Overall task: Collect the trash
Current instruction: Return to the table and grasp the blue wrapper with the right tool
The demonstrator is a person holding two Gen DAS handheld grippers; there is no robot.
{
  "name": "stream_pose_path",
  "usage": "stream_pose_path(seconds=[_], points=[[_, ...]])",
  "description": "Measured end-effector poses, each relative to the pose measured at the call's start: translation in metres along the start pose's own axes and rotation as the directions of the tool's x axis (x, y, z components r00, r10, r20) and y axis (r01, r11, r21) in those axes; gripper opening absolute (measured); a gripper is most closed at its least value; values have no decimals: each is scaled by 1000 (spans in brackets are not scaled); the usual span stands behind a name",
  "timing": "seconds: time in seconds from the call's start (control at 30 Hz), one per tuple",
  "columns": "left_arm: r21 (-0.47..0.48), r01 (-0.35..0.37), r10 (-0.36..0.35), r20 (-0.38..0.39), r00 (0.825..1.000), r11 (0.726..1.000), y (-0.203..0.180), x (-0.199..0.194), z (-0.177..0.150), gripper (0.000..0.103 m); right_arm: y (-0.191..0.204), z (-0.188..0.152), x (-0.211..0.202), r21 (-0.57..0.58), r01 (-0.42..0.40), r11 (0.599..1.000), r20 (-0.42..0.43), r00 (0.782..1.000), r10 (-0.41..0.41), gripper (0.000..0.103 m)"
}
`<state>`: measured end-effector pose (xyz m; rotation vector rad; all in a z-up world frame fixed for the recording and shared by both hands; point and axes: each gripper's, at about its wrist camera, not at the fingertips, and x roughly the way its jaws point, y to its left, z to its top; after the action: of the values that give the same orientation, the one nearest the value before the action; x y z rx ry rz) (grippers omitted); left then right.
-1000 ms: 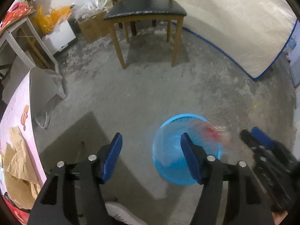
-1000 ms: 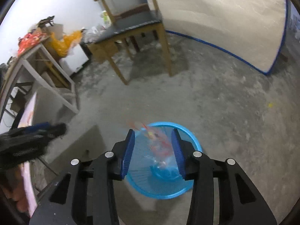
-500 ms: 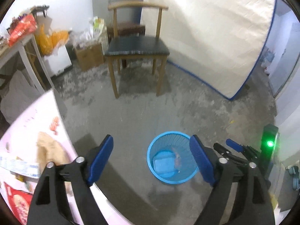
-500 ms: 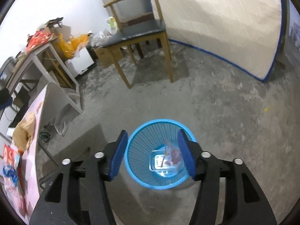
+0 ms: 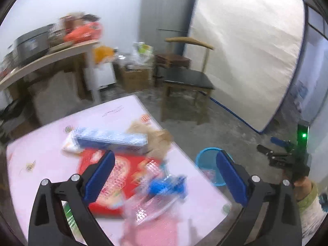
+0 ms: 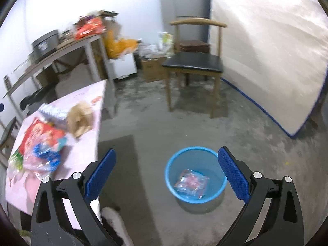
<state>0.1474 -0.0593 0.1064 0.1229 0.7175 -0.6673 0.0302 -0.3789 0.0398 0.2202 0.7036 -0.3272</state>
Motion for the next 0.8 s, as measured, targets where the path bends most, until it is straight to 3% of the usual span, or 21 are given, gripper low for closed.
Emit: stream_pose_path(seconds=[0.2,0.33,0.57,0.8], points=[[-145,-16,21,31,999,989,60,-58,-56,97,60,4,-19,-94,-146,985,26,988,149,96],[-195,6,9,79,997,981,80,-84,-98,97,99,7,-22,-116,-275,954,4,961,278,96],[-141,-15,37,152,988,990,71,-91,-137,97,151,6,-10,-139,-388,911,-70,922,382,96],[-70,20,-9,153,988,997,51,-51,-147,97,200,1,15,-277,-459,844,-149,889,434,91]])
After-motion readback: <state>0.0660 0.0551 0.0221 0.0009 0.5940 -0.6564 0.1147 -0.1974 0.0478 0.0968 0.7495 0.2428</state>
